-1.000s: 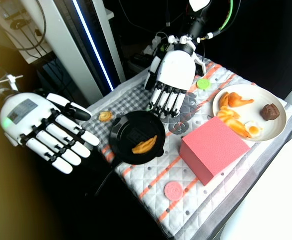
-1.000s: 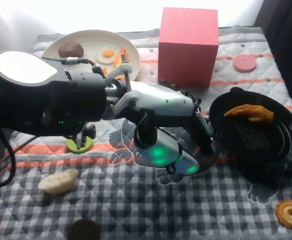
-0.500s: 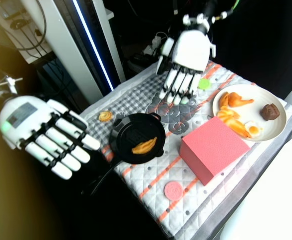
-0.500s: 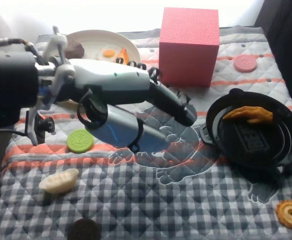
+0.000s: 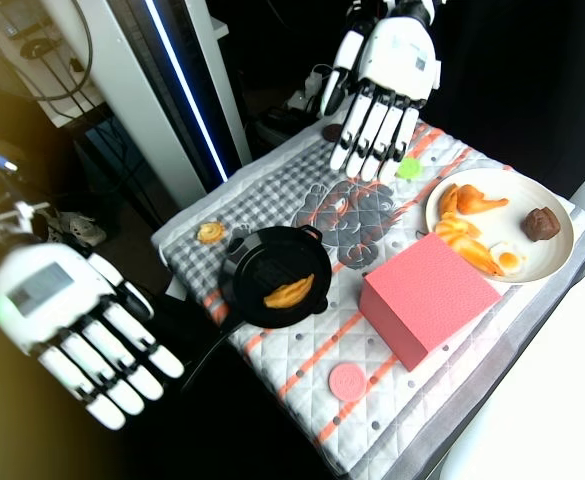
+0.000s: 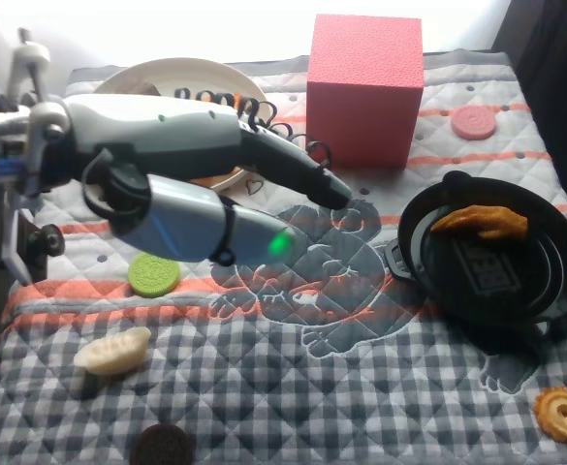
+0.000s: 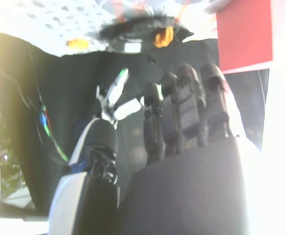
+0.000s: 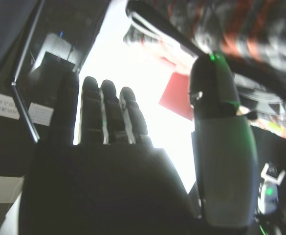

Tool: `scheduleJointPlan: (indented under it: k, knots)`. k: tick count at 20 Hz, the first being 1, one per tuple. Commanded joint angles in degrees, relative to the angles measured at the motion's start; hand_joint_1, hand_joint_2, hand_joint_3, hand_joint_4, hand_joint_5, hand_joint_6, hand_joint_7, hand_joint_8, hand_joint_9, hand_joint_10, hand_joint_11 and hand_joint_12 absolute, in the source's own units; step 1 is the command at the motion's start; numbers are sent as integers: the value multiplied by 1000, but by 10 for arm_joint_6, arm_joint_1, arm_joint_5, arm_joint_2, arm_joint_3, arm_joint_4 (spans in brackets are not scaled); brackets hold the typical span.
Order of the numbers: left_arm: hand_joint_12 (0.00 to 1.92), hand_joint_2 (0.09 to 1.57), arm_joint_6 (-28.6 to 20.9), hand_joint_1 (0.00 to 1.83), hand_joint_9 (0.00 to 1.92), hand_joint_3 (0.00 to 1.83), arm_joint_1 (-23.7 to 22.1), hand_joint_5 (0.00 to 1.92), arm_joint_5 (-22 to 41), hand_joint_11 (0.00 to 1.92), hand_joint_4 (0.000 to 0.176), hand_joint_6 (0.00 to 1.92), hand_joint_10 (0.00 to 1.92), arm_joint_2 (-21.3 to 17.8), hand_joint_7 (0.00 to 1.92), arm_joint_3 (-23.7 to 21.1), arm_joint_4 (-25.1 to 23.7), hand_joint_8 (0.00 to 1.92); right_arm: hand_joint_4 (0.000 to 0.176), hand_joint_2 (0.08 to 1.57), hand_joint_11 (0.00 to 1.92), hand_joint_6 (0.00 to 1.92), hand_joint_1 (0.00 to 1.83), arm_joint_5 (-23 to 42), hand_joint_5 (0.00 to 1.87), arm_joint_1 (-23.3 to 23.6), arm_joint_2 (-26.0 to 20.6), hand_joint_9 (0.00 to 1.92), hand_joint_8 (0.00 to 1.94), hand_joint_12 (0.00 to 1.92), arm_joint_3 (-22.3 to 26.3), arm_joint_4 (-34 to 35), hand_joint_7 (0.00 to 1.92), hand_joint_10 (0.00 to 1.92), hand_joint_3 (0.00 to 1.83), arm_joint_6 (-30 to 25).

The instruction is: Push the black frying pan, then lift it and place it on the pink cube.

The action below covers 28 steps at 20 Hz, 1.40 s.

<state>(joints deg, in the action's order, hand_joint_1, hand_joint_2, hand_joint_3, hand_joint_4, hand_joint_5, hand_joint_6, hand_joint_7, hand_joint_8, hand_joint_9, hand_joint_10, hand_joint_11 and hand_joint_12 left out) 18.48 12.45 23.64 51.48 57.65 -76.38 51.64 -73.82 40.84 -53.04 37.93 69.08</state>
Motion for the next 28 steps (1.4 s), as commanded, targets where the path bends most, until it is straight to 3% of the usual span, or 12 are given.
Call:
scheduleJointPlan:
  k: [1,2,3,8,10,11,12,13,15,21,23,28]
  knots:
    - [547,1337,6,475,326,0,-2,475,18,0,60,64,16,-12,412,-5,33,10,59,1102,5,0,835,16,0,26,8,0,0,2,-13,10,0,0,0,32]
    - [686,1340,10,447,344,0,0,508,19,0,8,80,20,-19,428,-7,41,11,68,1098,0,0,850,-13,0,57,24,0,0,0,-24,23,0,0,0,79]
    - [755,1342,13,422,349,0,2,516,19,0,0,79,20,-25,433,-10,47,8,73,1101,0,0,841,-43,0,84,41,0,0,0,-39,29,0,0,0,112]
    - [854,1342,23,422,362,0,9,524,21,0,0,65,20,-33,439,-12,67,3,49,1120,35,0,892,-113,0,138,107,0,0,18,-103,48,0,0,3,142]
    - [849,1343,30,404,363,1,13,516,21,0,0,55,19,-34,433,-12,77,1,14,1163,0,318,895,-129,261,151,127,177,55,483,-122,53,310,114,2,146]
    - [819,1340,34,403,356,0,15,511,22,0,0,46,14,-35,425,-12,84,1,26,1281,0,1385,1041,-135,532,154,135,257,1212,1625,-129,55,563,1242,26,146]
    - [824,1333,39,424,363,0,18,527,23,0,0,47,16,-35,438,-12,91,6,21,1313,439,1566,1065,-137,566,156,142,536,1583,1862,-136,59,626,1785,40,146]
    - [787,1327,42,435,358,0,20,544,23,0,0,47,12,-36,442,-12,95,5,16,1248,1213,1850,1281,-138,988,158,147,1207,1869,1909,-141,63,1145,1894,4,146]
    - [731,1336,51,405,343,1,25,553,21,0,0,36,4,-38,428,-12,107,2,0,1236,1783,1918,1484,-134,1494,163,154,1761,1938,1921,-146,66,1695,1920,0,146]
    - [1010,1307,90,450,440,0,46,633,18,0,0,45,33,-44,515,-12,160,13,0,1313,1610,1921,1391,-26,1437,164,130,1664,1941,1921,-96,56,1601,1921,27,140]
    - [934,1314,105,470,418,1,56,606,18,0,15,26,17,-46,494,-12,180,1,0,1348,1643,1921,1327,43,1376,151,118,1656,1941,1921,-71,21,1566,1921,29,78]
    - [1001,1283,126,510,441,0,68,599,18,0,0,11,17,-49,496,-12,208,3,0,1373,1726,1921,1312,182,1286,101,87,1710,1941,1921,-21,-11,1576,1921,19,21]
